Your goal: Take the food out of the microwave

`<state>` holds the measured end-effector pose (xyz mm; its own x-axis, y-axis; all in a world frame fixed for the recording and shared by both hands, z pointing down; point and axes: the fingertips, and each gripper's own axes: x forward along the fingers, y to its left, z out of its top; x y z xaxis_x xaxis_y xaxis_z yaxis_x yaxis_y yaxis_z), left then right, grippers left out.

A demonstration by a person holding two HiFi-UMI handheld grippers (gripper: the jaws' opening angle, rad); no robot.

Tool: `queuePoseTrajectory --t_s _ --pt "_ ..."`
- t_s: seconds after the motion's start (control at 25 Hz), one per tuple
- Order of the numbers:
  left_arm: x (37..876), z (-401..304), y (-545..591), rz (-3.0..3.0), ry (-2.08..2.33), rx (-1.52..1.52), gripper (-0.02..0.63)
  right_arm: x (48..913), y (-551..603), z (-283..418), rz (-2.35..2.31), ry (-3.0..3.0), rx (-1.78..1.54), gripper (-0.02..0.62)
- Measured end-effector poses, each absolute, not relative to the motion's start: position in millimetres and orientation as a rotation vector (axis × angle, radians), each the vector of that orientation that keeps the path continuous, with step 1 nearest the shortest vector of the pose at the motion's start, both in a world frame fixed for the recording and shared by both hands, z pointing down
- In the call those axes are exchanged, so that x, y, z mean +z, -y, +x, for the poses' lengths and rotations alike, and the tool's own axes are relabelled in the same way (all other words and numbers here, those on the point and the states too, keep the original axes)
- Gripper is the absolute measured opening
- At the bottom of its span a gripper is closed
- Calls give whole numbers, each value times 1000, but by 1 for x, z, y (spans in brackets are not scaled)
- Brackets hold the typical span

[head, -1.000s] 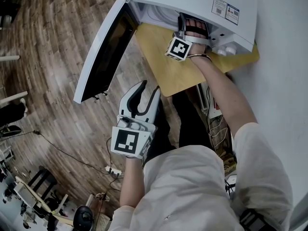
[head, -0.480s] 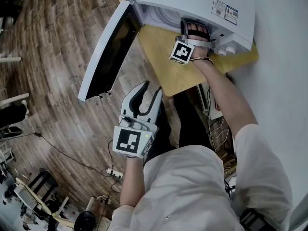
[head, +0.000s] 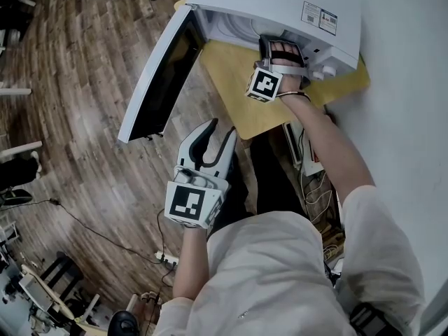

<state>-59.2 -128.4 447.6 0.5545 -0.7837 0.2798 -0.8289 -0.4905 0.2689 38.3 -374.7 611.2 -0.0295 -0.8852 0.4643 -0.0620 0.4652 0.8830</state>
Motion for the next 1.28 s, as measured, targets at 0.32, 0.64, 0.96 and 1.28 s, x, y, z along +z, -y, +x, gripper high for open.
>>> queuePoseTrajectory --t_s 0.32,0.64,0.96,1.28 --pt "438 -67 108 2447 1310 170 126 584 326 31 855 1509 -812 61" --pt "432 -78 90 2463 1327 180 126 563 275 35 841 1556 -778 60" --pt "422 -72 73 2495 1294 169 126 526 234 42 833 1577 -794 57" --pt "407 -59 65 2555 1237 155 126 480 193 40 815 1624 -794 55"
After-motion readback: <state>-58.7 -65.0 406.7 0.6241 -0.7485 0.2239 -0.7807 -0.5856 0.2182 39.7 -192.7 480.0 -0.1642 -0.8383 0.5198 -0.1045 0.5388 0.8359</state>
